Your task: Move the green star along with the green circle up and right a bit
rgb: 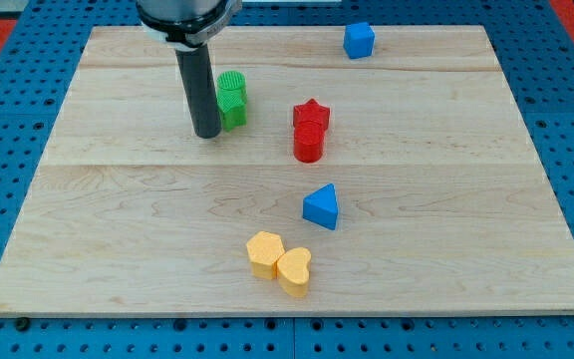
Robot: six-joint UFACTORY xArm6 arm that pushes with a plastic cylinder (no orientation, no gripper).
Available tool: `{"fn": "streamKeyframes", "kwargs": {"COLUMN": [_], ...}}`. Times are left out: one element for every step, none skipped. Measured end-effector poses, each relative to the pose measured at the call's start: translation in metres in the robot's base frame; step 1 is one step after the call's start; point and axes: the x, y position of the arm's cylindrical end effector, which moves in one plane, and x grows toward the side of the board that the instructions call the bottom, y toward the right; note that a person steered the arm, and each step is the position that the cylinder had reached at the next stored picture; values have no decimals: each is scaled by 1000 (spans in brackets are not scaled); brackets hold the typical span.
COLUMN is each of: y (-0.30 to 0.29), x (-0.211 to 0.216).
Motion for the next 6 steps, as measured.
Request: {"fn": "streamKeyframes", "kwargs": {"y": [0, 13, 16, 17, 17, 3], "x": [15, 8, 5, -4, -29, -46]}}
